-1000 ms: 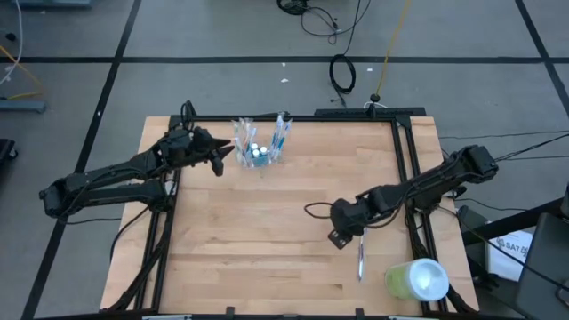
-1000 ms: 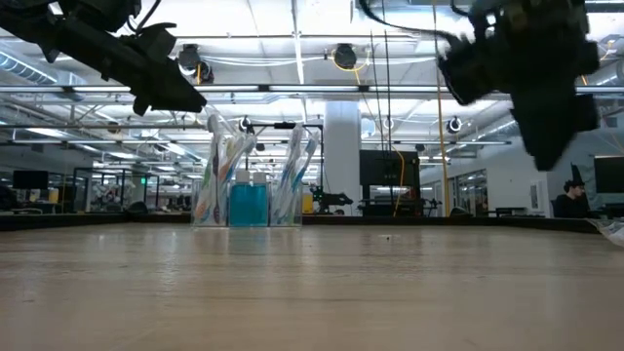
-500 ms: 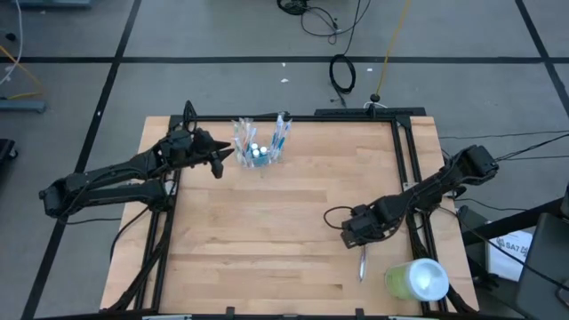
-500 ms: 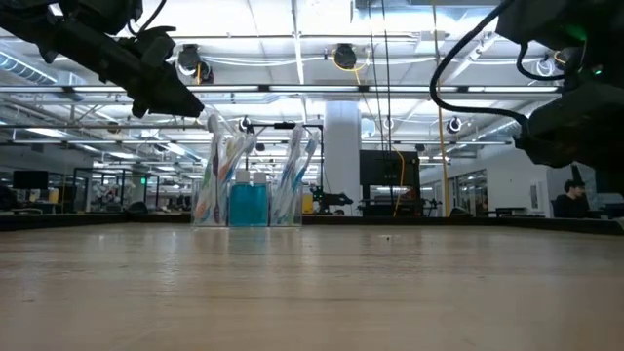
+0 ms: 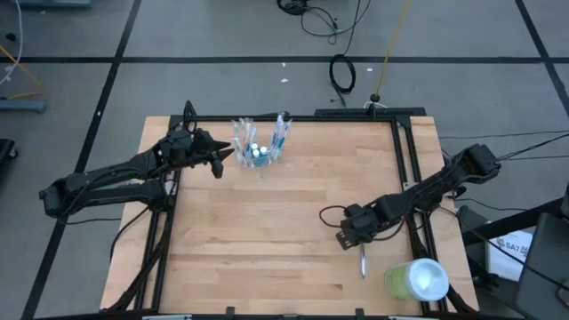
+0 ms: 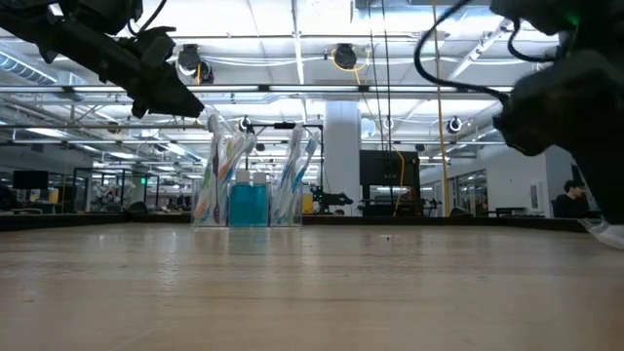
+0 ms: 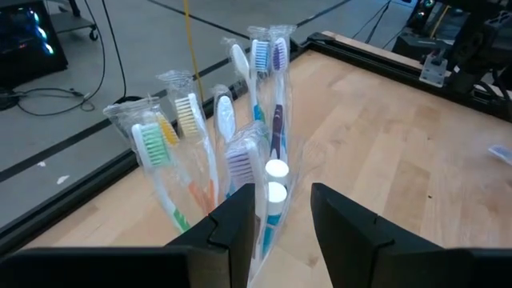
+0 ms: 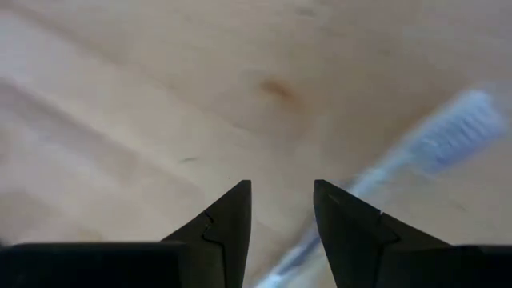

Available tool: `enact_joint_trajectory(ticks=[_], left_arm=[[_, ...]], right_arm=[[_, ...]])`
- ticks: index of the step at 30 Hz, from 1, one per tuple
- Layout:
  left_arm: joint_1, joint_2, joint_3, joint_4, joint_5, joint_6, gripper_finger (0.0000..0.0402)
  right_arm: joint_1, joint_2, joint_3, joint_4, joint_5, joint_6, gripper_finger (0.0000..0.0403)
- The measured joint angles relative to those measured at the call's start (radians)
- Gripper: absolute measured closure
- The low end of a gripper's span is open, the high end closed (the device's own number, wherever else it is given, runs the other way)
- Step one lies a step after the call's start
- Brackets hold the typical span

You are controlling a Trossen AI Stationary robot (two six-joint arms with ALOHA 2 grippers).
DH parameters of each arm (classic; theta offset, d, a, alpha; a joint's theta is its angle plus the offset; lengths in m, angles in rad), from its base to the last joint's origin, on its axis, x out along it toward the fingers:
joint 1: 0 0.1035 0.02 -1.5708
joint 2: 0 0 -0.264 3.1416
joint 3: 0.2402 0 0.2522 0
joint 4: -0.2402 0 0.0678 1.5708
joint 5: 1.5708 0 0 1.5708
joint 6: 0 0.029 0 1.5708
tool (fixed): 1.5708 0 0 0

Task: Pick & Place toothbrushing station
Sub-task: Put the purple toothbrush into the transparent organizer

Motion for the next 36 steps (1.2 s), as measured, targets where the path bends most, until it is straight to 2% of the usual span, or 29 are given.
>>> enact_joint_trajectory(ticks=[4,7,15,22,26,32,36], left_arm=[[0.000,0.000,0.000,0.000,0.000,-0.001,0.0275],[0.000,0.000,0.000,0.000,0.000,-0.001,0.0275],[-0.002,0.000,0.000,-0.006,-0.005,0.000,0.0275],[-0.002,0.000,0.000,-0.006,0.001,0.000,0.0275],[-0.002,0.000,0.000,-0.006,0.002,-0.001,0.0275],[-0.002,0.000,0.000,-0.005,0.002,-0.001,0.0275],[-0.002,0.000,0.000,-0.005,0.002,-0.001,0.0275]], right_arm=[[-0.009,-0.039,0.000,0.052,0.004,-0.051,0.0275],[-0.013,-0.075,0.000,0.028,0.000,-0.062,0.0275],[0.001,-0.119,-0.008,-0.202,-0.001,0.119,0.0275],[0.006,-0.078,-0.124,0.096,0.021,0.135,0.0275],[0.005,-0.059,-0.152,0.128,-0.005,0.135,0.0275],[0.004,-0.069,-0.129,0.157,0.030,0.070,0.0275],[0.003,-0.068,-0.127,0.086,0.023,0.069,0.0275]])
